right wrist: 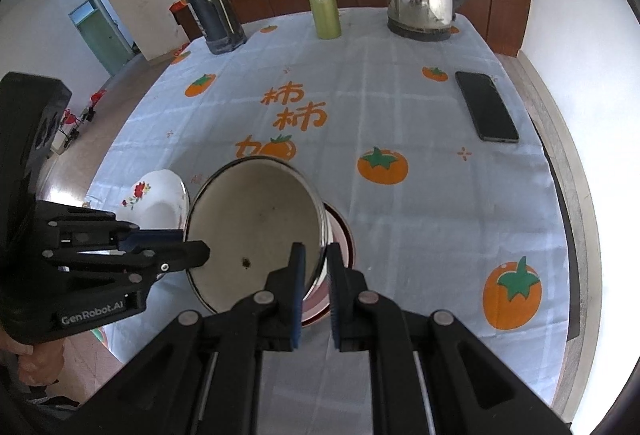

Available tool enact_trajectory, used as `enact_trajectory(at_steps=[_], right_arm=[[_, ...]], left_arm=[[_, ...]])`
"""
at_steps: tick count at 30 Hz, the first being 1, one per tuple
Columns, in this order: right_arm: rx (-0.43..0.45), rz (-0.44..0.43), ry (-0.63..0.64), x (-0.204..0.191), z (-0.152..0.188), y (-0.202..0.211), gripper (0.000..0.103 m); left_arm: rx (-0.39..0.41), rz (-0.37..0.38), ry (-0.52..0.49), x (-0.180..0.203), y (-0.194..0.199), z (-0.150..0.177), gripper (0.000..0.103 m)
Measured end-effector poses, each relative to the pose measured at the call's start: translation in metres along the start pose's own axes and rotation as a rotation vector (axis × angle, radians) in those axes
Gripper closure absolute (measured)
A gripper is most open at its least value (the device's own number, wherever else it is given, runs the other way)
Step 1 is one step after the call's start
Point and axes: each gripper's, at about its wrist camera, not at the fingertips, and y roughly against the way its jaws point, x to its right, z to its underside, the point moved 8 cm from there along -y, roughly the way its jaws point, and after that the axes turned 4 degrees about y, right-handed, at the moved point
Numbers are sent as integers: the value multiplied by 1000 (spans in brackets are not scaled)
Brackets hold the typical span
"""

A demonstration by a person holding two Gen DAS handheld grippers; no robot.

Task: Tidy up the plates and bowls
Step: 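Lift the cream enamel basin with both grippers over the pink bowl, then lower the cream enamel basin with both grippers into the pink bowl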

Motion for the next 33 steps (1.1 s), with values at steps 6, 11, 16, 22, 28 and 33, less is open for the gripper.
enact_trajectory(at_steps=[6, 11, 16, 22, 28, 33], right_arm=[[-13, 0, -7, 3, 2, -7, 93], [-25, 2, -6, 2, 4, -15, 93], [-35, 3, -6, 3, 5, -19, 92], [-47, 8, -11, 5, 7, -26, 92], [-59, 10, -20, 8, 11, -33, 93], [-65, 10, -20, 9, 13, -35, 93]], left_arm=[[-8, 3, 5, -2, -4, 0, 88], [-19, -1, 12, -5, -10, 1, 88], [-28, 6, 19, -6, -13, 2, 88], [-31, 2, 19, -6, -15, 2, 88], [-39, 0, 16, -5, -19, 2, 88], [-46, 2, 19, -5, -22, 3, 88]])
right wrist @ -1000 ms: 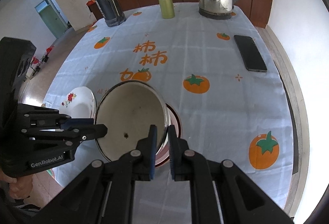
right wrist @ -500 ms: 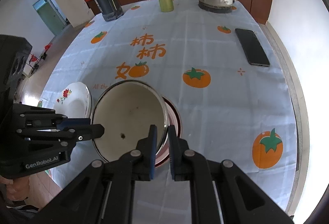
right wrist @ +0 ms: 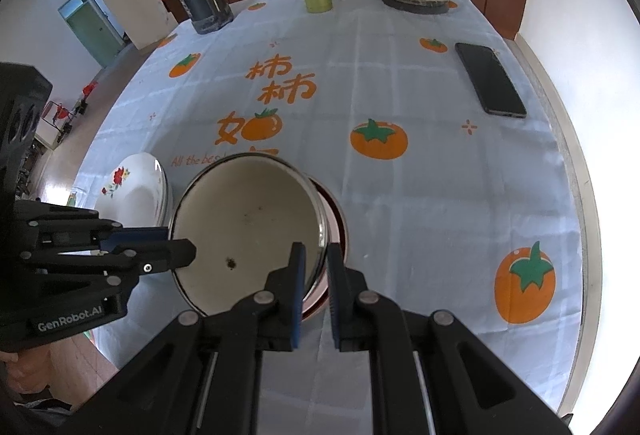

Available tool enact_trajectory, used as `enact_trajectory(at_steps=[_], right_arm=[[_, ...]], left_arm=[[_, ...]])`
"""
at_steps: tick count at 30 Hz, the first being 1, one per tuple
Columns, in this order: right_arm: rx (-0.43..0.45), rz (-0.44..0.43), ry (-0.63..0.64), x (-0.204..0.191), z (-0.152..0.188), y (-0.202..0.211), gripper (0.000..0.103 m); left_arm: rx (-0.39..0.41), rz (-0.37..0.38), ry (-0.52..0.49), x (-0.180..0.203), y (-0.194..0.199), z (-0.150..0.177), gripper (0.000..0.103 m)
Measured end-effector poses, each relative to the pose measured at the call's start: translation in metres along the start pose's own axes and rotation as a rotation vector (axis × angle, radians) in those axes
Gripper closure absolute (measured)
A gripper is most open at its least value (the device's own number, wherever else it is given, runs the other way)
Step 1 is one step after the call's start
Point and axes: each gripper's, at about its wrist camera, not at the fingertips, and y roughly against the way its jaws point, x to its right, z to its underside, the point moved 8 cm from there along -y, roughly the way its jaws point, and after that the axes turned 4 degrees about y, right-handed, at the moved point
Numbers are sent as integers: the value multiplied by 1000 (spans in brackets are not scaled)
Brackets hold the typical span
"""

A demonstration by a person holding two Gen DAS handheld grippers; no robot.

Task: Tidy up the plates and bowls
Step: 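Lower the cream enamel basin with both grippers into the pink bowl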

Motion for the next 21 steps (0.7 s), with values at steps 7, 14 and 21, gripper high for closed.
enact_trajectory(at_steps=[7, 14, 21], right_arm=[[-7, 3, 1, 1, 0, -2, 93], [-15, 0, -2, 2, 2, -7, 93], [-19, -1, -1, 1, 3, -9, 93]], left_arm=[[-7, 0, 2, 0, -5, 0, 88], [-16, -4, 5, -1, -8, 0, 88], [-22, -6, 7, 0, -11, 1, 88]])
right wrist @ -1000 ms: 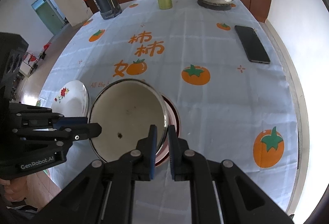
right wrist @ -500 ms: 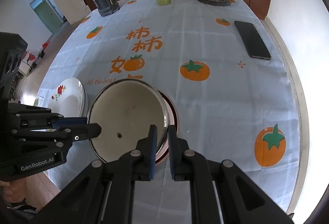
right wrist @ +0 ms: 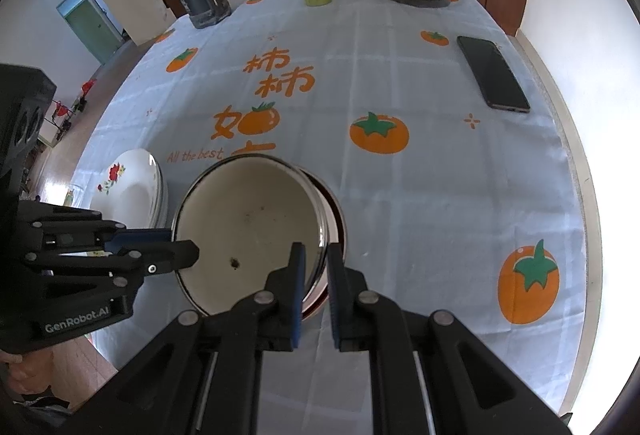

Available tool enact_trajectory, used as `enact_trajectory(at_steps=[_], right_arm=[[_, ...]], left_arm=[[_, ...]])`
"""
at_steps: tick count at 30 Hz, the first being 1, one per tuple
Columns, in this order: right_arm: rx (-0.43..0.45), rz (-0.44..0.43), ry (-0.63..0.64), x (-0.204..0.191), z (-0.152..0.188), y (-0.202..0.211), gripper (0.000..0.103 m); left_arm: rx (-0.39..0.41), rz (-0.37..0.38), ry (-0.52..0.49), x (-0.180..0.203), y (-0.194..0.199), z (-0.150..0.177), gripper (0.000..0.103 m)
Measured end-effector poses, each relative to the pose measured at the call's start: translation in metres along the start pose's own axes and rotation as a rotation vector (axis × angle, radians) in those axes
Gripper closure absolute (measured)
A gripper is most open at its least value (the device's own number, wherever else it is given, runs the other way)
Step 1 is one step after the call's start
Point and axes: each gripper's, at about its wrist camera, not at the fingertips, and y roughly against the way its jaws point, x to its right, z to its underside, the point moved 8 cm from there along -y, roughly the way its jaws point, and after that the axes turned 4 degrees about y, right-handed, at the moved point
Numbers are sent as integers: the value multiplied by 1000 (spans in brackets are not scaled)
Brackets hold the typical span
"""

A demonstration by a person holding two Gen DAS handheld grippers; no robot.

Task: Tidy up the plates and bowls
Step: 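Lower the cream enamel basin with both grippers into the pink bowl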

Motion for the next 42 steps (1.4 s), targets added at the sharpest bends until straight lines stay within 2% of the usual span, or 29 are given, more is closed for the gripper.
enact_trajectory(at_steps=[42], right_arm=[[-15, 79, 63, 0, 6, -6, 93]], left_arm=[[-15, -6, -4, 2, -10, 2, 88]])
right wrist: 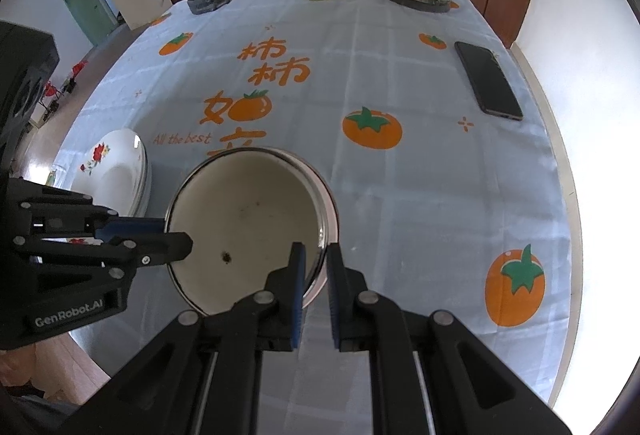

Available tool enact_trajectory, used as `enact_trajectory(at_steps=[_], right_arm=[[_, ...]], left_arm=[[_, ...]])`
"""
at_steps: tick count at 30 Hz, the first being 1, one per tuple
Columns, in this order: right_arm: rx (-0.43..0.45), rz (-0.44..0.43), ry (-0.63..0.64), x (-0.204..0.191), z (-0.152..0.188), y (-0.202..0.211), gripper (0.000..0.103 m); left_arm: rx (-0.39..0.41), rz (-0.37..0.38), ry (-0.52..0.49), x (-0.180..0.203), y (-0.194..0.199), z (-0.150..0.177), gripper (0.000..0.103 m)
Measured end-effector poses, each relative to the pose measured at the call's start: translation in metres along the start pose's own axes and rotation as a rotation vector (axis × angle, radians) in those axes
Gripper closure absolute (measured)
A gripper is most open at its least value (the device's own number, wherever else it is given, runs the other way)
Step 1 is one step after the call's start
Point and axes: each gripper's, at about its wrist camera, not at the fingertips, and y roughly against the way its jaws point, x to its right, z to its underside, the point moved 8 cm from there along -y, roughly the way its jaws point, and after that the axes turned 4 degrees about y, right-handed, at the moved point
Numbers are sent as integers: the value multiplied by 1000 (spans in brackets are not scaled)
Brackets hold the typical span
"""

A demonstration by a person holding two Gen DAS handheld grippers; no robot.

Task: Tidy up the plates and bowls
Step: 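Lower the cream enamel basin with both grippers into the pink bowl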

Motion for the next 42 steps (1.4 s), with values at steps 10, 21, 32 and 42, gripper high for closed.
enact_trajectory(at_steps=[10, 21, 32, 42], right_arm=[[-3, 10, 7, -2, -2, -1, 93], [-6, 11, 13, -3, -2, -1, 93], [-5, 18, 21, -4, 0, 0, 93], [-5, 20, 25, -4, 1, 1, 93]], left_arm=[[-5, 5, 4, -2, -1, -1, 88], [0, 0, -3, -3, -2, -1, 88], [19, -13, -20, -1, -2, -1, 88], [28, -21, -25, -1, -1, -1, 88]])
